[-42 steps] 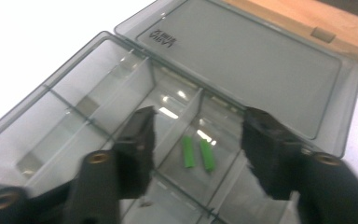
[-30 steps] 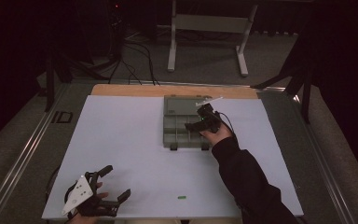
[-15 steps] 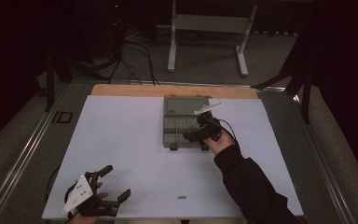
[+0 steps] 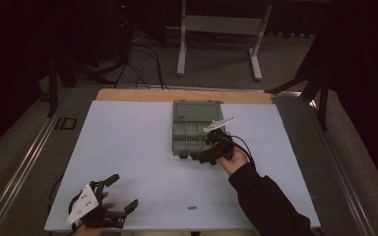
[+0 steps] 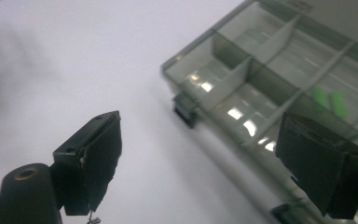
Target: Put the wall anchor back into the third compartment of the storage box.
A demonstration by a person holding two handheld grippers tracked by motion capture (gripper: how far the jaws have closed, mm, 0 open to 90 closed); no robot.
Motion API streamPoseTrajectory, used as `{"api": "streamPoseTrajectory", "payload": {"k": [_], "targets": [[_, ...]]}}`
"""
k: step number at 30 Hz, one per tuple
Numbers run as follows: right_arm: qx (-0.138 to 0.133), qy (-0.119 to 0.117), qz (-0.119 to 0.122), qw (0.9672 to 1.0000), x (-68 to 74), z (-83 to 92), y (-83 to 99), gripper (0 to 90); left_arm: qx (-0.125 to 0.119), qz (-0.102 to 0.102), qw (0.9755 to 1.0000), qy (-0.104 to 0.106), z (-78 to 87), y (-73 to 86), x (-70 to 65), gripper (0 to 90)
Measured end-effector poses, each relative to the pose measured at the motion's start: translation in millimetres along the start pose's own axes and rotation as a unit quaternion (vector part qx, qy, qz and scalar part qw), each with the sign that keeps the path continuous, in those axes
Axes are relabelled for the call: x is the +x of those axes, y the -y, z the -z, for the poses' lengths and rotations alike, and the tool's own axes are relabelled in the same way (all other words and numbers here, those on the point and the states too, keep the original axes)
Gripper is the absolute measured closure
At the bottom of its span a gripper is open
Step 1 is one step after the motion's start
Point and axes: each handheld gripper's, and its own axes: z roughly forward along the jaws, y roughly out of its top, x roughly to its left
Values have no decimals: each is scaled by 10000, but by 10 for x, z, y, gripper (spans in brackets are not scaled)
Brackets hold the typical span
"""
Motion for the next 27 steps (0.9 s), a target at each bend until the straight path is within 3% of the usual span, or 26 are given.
{"api": "streamPoseTrajectory", "payload": {"k": [6,15,22,27], "targets": [[-173,-265,114,9994,149,75,84,135,1,12,10000,4,1,1,3,2],[-166,-625,458,9969,378,204,198,135,4,11,10000,3,1,0,2,2],[-207,-952,703,9928,534,308,319,131,4,15,10000,2,0,0,4,3],[-87,-1010,897,9908,610,298,385,126,5,17,10000,4,-2,0,4,2]]}}
